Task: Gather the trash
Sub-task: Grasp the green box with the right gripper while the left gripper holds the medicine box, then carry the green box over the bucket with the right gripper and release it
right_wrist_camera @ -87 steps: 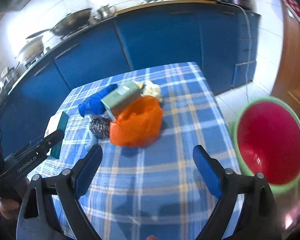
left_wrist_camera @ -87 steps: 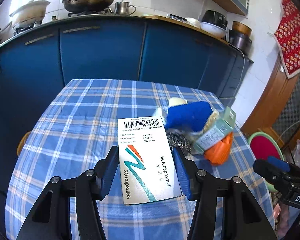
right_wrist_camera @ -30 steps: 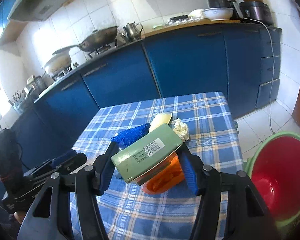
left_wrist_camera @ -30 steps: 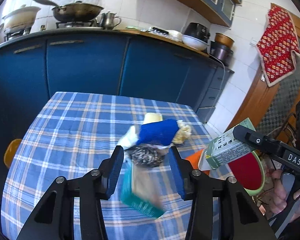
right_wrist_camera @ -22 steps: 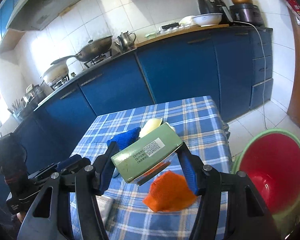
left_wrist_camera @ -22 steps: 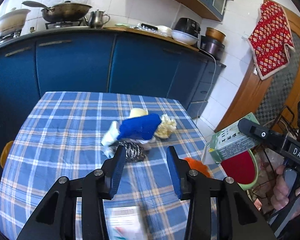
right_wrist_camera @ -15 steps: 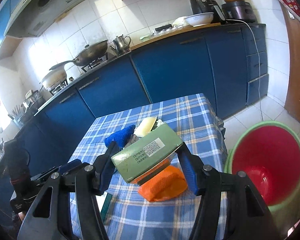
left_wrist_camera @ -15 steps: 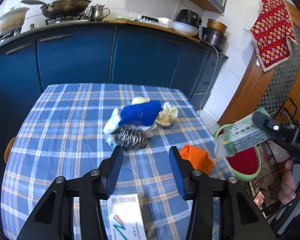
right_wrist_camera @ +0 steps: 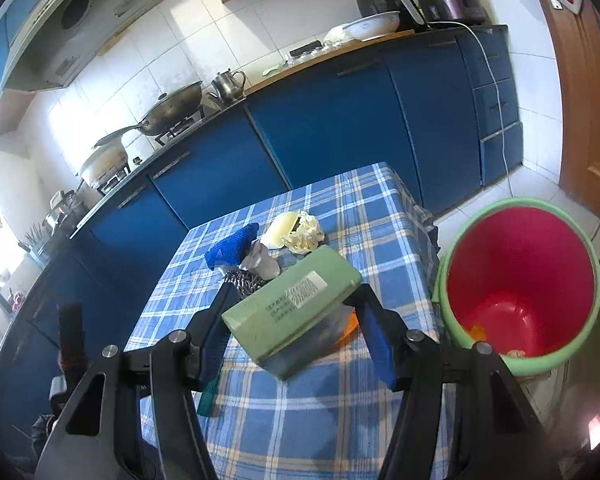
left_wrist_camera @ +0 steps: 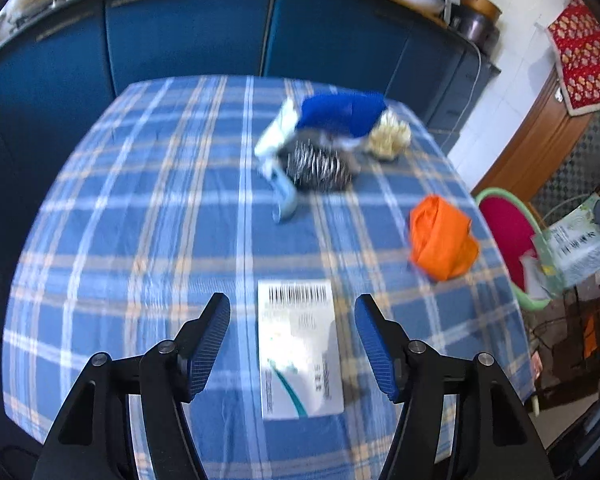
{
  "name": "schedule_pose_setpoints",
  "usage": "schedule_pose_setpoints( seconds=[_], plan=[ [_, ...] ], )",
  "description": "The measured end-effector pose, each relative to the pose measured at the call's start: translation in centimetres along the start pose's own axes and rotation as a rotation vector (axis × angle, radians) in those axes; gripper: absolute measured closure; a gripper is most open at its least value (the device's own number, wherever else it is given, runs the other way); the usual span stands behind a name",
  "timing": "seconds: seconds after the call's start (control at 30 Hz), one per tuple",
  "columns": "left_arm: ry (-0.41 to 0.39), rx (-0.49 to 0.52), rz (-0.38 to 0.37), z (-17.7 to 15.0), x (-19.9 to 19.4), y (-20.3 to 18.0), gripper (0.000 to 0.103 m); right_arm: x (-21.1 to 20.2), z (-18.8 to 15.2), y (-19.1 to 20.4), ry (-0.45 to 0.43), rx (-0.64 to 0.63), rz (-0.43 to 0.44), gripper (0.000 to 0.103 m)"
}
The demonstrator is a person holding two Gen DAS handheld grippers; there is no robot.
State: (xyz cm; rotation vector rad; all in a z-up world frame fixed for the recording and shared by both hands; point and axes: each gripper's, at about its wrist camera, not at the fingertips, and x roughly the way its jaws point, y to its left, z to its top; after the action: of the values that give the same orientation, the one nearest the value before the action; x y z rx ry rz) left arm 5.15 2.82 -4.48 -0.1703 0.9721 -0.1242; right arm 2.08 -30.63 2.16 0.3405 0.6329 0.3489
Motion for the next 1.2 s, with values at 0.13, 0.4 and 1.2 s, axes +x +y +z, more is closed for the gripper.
schedule_pose_setpoints(
  seconds=[0.13, 0.4, 1.2],
  plan=[
    [0.066, -0.010, -0.025, -1.0, 1.1, 0.1, 0.036, -0.5, -0.2, -0.8, -0.009, 0.015, -0.013, 0.041],
    [0.123, 0.025, -0.007, -1.8, 2.7, -0.7, 0.036, 0.2, -0.9, -1.6, 0.022, 0.026, -0.023, 0.045],
    [0.011, 0.076, -0.025, -1.8, 1.8, -0.7, 0.050, 4.3, -7.3, -3.1, 0.370, -0.164, -0.167, 0.025]
  ],
)
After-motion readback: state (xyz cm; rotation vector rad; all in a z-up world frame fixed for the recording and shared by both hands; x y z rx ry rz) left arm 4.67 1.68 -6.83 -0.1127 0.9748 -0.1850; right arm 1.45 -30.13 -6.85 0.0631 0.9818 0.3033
